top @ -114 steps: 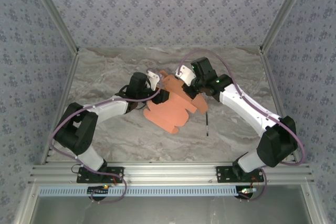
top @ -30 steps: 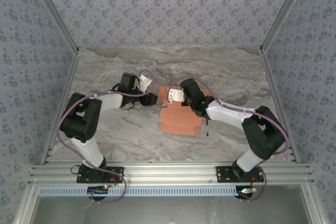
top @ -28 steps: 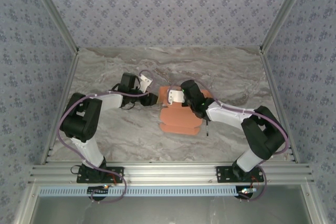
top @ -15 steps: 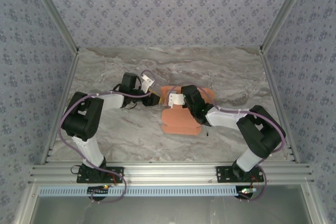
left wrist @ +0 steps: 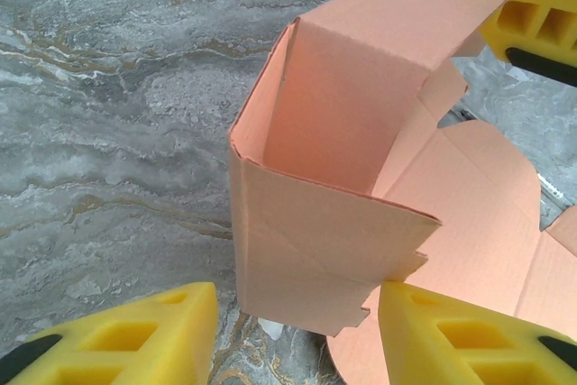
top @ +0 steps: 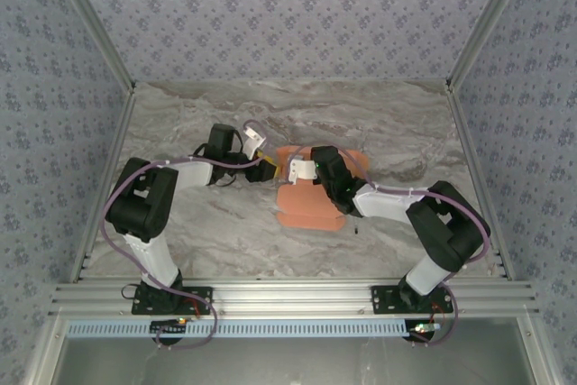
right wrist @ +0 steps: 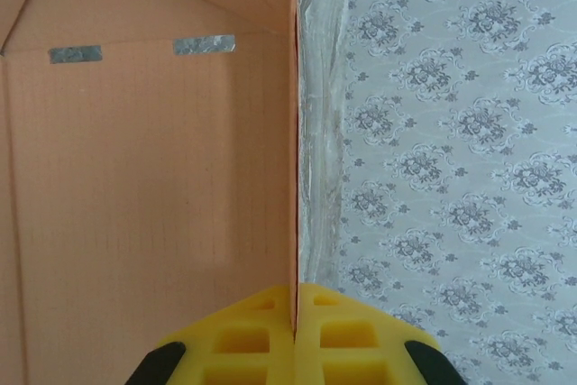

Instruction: Fold the paper box

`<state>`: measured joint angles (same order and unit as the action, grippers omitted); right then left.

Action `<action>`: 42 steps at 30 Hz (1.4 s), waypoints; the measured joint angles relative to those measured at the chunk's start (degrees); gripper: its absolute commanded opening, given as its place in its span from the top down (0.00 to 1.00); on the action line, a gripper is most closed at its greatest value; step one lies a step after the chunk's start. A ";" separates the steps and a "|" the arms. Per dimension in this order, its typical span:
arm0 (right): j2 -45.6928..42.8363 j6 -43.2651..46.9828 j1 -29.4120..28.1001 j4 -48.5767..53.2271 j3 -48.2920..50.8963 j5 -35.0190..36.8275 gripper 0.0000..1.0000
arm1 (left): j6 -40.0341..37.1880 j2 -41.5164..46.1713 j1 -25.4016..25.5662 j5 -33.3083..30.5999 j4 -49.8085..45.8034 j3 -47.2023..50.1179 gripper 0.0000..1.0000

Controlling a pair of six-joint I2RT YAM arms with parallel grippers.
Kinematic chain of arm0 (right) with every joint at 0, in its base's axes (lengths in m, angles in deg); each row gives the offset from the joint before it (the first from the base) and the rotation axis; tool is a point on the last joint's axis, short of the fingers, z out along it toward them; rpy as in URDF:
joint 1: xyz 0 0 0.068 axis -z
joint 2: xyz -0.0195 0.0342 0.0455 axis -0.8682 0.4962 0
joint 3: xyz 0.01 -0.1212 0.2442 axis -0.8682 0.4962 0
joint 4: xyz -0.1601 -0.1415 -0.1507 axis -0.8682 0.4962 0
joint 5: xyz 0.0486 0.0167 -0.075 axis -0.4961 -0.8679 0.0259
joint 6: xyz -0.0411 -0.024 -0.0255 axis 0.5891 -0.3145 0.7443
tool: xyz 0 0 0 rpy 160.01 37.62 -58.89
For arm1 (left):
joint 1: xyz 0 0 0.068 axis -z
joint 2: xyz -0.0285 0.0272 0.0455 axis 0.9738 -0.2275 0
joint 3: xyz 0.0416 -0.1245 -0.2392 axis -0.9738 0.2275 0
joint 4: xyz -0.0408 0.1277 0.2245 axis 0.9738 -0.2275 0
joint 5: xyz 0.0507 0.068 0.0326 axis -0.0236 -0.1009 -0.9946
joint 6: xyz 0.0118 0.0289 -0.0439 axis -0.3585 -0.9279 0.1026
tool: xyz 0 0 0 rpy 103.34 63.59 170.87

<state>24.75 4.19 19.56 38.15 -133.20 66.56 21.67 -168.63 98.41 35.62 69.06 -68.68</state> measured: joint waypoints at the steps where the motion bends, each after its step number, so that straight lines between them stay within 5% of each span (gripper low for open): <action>1: 0.00 0.00 0.00 -0.02 0.00 0.00 1.00 | 0.00 -0.13 0.07 0.26 0.22 0.00 0.52; 16: 0.04 -1.11 0.59 -0.02 0.00 -0.04 1.00 | 0.55 -2.10 0.74 3.32 2.75 0.00 0.52; 26: 0.04 -1.55 0.96 0.07 0.00 -0.46 1.00 | 3.78 5.73 -2.21 -1.62 2.80 4.57 0.46; 30: 0.04 -1.57 0.96 0.13 0.00 -0.48 1.00 | 6.62 7.65 -4.57 -4.59 3.98 5.75 0.51; 36: 0.04 -1.81 0.96 0.20 0.00 -0.48 1.00 | 8.31 2.80 -5.22 -9.60 1.88 2.38 0.55; 42: 0.04 -2.43 0.96 0.26 0.00 -0.48 1.00 | 5.86 -2.78 -1.90 -7.34 -0.76 -2.86 0.53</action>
<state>24.80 1.76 20.52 38.41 -133.20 66.08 27.52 -171.41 96.51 28.27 68.29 -71.55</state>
